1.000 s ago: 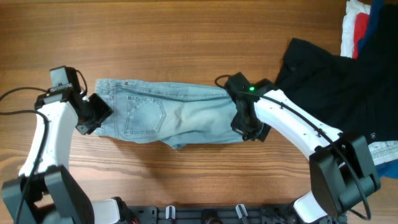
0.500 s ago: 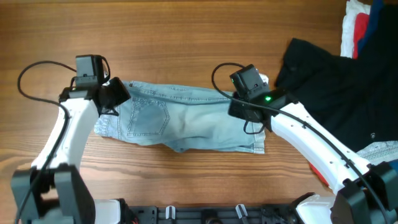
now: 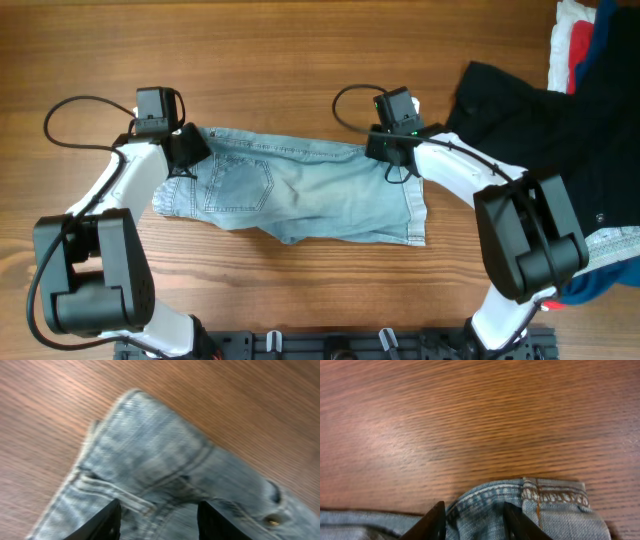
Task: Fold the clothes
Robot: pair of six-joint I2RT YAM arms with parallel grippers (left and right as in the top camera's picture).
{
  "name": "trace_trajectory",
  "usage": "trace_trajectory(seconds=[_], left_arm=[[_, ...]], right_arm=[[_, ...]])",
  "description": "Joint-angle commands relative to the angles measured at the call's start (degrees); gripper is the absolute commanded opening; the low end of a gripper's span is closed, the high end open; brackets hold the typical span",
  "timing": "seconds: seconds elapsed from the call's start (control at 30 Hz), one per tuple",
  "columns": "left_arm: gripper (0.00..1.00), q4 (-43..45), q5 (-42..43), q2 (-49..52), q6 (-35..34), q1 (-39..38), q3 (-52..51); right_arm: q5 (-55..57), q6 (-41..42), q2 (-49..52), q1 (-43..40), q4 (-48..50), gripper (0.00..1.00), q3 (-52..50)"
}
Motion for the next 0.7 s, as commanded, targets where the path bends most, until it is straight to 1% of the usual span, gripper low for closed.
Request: trace_trajectory(seconds=[0.0,0.03,0.07,0.13,0.17,0.27,0.33,0.37,0.4,0.47,0.5,0.53,0.6,0.63,0.67], left_arm=[[0.47,-2.12,-8.39,1.05,-5.75,0.13,-0.28],[0.46,-2.32,-9.57,1.05,-6.69,0.20,-0.33],[0.46,-2.21,-9.73,1.05,-6.88,0.20,-0.50],[0.45,-2.12,-9.70,1.44,-6.99,0.20,-1.38],[0.46,-2.21,-9.70,1.95,-6.99,0.20,-1.77],[0.46,-2.75,-9.22,4.09,-6.99,0.17,-2.89],[0.47,-2.89,-9.29,3.30,-6.82,0.24,-2.82],[0.48,-2.86,-9.33,1.99,-6.73,0.48,-2.69],[0.57,-2.91,-9.27,-2.08,-6.71,1.49,-2.36],[0.65,-2.95,-9.03,-5.73,-4.52,2.01,-2.27],[0.81,-3.04,-9.03,-9.68,-1.40,2.08,-2.27],[0.86,-3.65,-9.01,-12.90,-0.66,2.08,-2.27],[0.94,-6.23,-7.02,-17.99,-0.63,2.08,-2.27],[0.94,-7.34,-5.51,-19.15,-0.11,2.08,-2.29],[0.94,-8.07,-3.72,-19.15,2.27,2.08,-2.29]], right_arm=[[5.81,11.87,4.72,-4.28,-5.44,0.39,-0.57],[5.81,12.24,4.70,-5.46,-6.62,0.40,-0.57],[5.81,12.13,4.70,-6.54,-7.48,0.45,-0.57],[5.31,12.09,4.70,-7.87,-9.01,0.49,-0.57],[5.35,11.93,4.70,-7.96,-9.81,0.49,-0.57],[1.92,7.43,4.59,-7.85,-11.06,0.49,-0.57],[1.66,7.43,3.10,-7.85,-13.00,0.50,-0.55],[1.66,6.45,0.66,-7.85,-13.79,0.51,-0.55],[1.68,4.85,-6.21,-7.87,-14.97,0.53,-0.55],[1.68,4.52,-13.31,-7.87,-16.50,0.55,-0.55],[1.57,2.97,-18.45,-7.85,-18.03,0.55,-0.55],[0.39,1.73,-22.49,-7.85,-19.98,0.55,-0.55],[-2.86,0.09,-28.46,-7.85,-24.98,0.56,-0.57],[-3.93,0.09,-30.08,-7.85,-27.69,0.56,-0.57],[-4.76,0.13,-30.69,-7.85,-30.16,0.57,-0.57]])
